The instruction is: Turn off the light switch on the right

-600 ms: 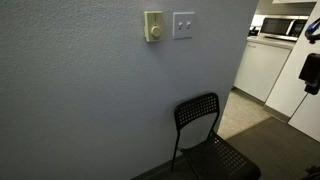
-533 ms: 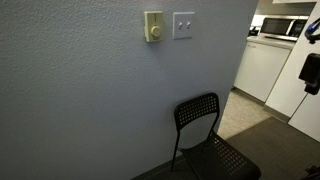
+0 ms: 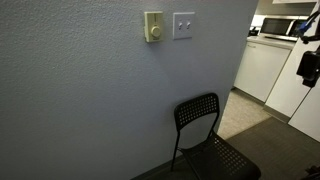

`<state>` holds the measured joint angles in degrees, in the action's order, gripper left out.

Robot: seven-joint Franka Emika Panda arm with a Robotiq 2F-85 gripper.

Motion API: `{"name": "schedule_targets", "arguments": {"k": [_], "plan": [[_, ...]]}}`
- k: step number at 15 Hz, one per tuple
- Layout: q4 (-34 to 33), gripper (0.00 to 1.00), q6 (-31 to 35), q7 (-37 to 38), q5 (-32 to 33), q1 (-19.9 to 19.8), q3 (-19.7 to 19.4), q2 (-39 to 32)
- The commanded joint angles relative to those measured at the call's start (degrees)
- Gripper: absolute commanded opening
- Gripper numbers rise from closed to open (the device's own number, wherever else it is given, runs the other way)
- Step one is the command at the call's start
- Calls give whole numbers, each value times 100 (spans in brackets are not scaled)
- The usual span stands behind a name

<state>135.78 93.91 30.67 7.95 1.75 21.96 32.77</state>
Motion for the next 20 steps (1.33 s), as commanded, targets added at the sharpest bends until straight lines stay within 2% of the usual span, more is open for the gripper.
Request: {"name": "schedule_targets", "arguments": {"k": [1, 8, 9, 11, 15, 18, 20], "plan": [[-847, 100, -433, -646, 909, -20, -139, -1026], [-2152, 100, -544, -2404, 2517, 279, -481, -2355], [-1729, 100, -373, -1905, 2299, 338, -540, -1980], [-1973, 100, -388, -2171, 2455, 394, -604, -2230], [-2049, 100, -431, -2214, 2469, 436, -605, -2300], [-1990, 100, -114, -2304, 2570, 497, -673, -2252], [-2008, 100, 159, -2415, 2857, 569, -702, -2281]]}}
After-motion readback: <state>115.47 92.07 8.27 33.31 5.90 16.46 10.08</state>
